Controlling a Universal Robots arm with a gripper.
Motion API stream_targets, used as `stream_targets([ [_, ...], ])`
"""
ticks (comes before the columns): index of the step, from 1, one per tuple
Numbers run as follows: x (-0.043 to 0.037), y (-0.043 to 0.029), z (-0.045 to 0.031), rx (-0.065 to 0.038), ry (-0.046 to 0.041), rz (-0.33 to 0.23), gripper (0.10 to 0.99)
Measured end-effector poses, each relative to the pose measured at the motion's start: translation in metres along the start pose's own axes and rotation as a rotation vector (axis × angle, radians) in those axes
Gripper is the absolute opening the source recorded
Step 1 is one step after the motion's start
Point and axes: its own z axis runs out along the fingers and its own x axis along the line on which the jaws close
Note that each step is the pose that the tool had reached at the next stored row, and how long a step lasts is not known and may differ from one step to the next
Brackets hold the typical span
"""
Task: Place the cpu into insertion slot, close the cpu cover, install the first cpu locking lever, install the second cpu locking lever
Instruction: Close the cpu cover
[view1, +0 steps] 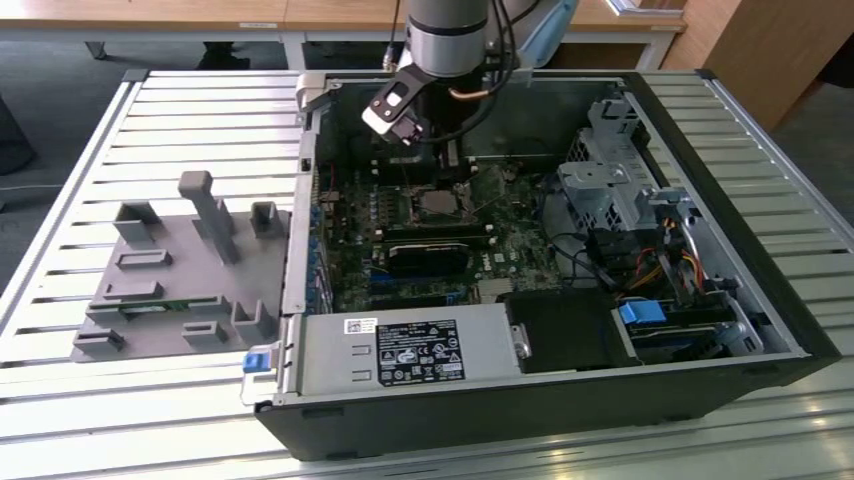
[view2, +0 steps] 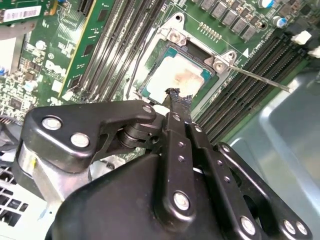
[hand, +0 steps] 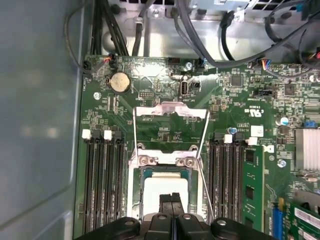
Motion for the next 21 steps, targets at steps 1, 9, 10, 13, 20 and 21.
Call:
stream_targets([
  [1, 0.0, 0.0002, -0.0023, 0.0, 0.0, 0.0, 0.106],
  [9, -0.0003, 0.0016, -0.0234, 0.0, 0.0, 0.0, 0.106],
  [10, -0.0003, 0.0018, -0.026, 0.0, 0.0001, 0.0, 0.106],
  [13, -0.0003, 0.002, -0.0299, 0.0, 0.0002, 0.0, 0.106],
  [20, -0.0092, 0.0019, -0.0298, 0.0, 0.0, 0.0, 0.106],
  [21, -0.0111, 0.0019, -0.0298, 0.0, 0.0, 0.0, 0.106],
])
